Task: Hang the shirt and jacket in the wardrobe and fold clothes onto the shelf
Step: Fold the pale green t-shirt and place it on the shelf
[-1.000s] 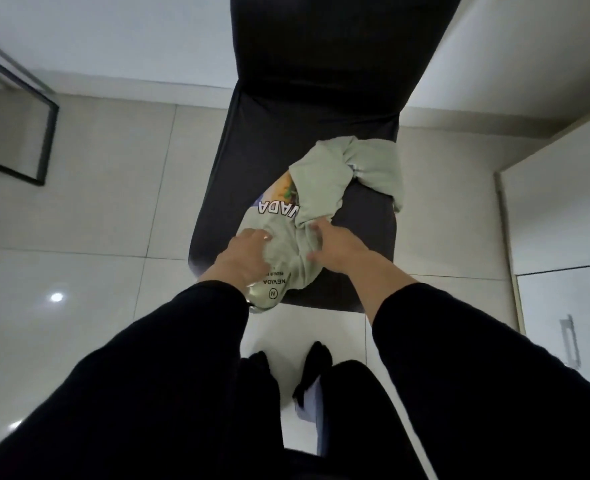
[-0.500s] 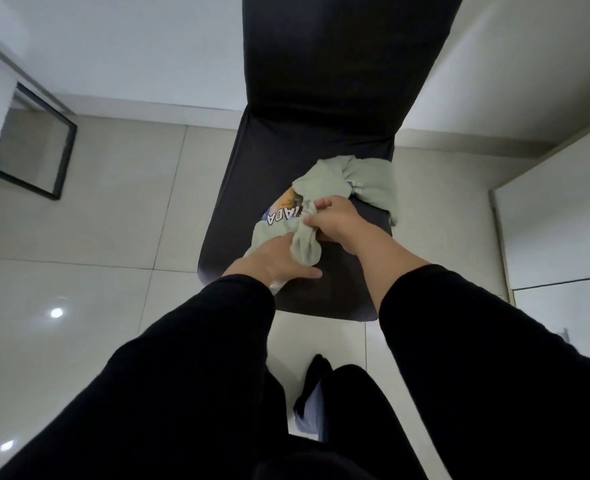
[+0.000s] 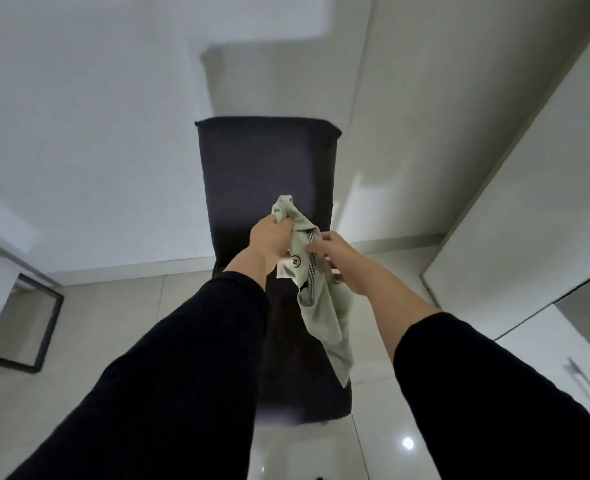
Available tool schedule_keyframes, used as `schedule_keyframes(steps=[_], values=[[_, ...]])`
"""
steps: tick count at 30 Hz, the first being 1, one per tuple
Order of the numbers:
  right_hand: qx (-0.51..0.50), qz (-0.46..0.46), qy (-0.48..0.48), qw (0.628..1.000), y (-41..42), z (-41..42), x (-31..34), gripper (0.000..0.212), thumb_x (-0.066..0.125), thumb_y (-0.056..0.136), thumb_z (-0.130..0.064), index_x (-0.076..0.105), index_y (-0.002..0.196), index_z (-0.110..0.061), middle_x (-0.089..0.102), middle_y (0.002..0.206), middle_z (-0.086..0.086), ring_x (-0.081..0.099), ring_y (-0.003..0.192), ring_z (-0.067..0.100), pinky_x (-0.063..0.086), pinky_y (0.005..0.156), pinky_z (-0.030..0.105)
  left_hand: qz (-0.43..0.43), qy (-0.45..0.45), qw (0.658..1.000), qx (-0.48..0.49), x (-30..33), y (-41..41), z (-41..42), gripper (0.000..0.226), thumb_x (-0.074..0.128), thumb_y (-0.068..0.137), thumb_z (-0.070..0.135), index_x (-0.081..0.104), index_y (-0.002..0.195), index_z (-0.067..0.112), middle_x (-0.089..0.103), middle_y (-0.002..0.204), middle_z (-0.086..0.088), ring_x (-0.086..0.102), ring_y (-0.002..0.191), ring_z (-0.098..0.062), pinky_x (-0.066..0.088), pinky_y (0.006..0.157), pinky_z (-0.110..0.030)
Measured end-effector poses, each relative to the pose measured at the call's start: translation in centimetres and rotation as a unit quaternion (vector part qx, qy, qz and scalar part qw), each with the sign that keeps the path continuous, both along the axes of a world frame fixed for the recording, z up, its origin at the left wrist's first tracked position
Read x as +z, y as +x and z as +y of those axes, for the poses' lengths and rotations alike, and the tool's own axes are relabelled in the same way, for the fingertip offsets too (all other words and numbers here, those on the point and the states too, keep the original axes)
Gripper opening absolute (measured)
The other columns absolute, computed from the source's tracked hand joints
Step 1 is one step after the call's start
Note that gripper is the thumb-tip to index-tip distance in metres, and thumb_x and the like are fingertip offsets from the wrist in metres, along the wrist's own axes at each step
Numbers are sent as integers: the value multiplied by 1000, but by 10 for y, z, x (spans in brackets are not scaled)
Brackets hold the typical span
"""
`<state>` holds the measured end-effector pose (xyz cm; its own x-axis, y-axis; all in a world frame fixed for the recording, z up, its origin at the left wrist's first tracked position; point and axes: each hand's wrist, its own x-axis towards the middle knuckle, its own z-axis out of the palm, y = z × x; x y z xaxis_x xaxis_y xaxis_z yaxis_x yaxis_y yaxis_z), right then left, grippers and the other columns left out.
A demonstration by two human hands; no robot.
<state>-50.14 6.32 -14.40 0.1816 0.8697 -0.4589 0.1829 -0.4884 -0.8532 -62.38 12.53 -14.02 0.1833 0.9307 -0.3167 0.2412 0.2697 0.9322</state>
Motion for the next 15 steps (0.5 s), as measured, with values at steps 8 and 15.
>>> schedule_keyframes(steps=[8,15], values=[[7,-256,100,961,12,-7,51,145,83,49,-61,-23,144,-41,0,157,7,6,146,28,16,118,52,-124,47,991,-1,115,42,20,14,44,97,16,51,109,12,57,89,-6,57,71,-17,52,63,-29],[-112,-306,182,928,-4,12,86,98,65,77,-58,11,151,-24,-1,156,1,10,144,29,22,115,50,-241,39,970,18,190,51,14,36,40,99,6,45,135,3,57,129,-15,62,101,-25,51,72,-27]])
